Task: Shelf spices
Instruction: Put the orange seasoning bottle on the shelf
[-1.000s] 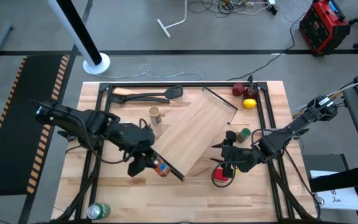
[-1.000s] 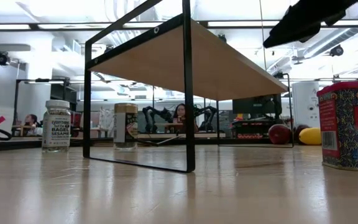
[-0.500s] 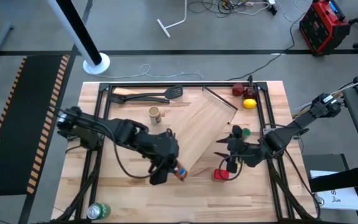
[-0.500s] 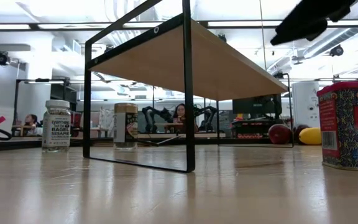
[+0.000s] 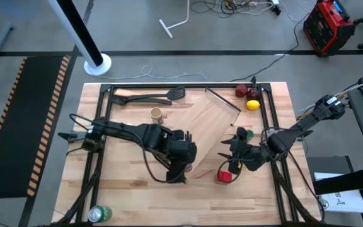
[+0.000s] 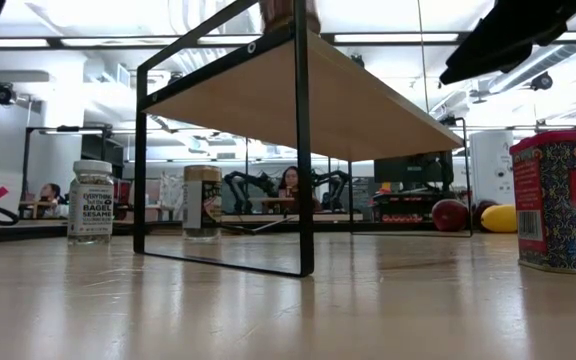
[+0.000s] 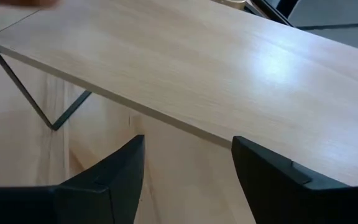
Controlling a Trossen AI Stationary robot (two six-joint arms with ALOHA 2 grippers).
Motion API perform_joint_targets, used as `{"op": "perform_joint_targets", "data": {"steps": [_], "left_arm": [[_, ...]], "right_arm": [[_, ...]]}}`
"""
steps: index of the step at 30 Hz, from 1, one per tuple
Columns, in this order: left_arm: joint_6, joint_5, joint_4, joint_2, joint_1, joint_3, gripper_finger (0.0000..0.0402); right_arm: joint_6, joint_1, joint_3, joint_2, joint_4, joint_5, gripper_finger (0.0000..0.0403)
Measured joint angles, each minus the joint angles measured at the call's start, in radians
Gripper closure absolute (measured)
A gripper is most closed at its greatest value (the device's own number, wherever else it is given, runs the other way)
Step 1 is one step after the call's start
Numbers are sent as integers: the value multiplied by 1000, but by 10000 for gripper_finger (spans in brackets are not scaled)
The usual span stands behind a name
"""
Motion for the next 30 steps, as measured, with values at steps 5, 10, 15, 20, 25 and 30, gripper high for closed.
{"op": "perform_joint_targets", "data": {"steps": [5, 10, 15, 20, 25, 30], "left_arm": [[-12, -10, -23, -3, 14, -46, 209], [-3, -27, -27, -4, 17, -46, 208], [31, -28, -27, -4, 20, -49, 208], [56, -55, -26, -4, 20, -62, 205], [77, -55, -22, -4, 19, -96, 196], [130, -55, -7, -3, 19, -128, 165]], "right_arm": [[0, 2, -2, 1, 0, 0, 191], [0, 2, -2, 1, 0, 0, 189], [0, 2, -2, 1, 1, 0, 180], [2, 2, -2, 1, 1, 0, 177], [2, 2, -2, 1, 2, 0, 183], [1, 2, -2, 1, 2, 0, 187]]}}
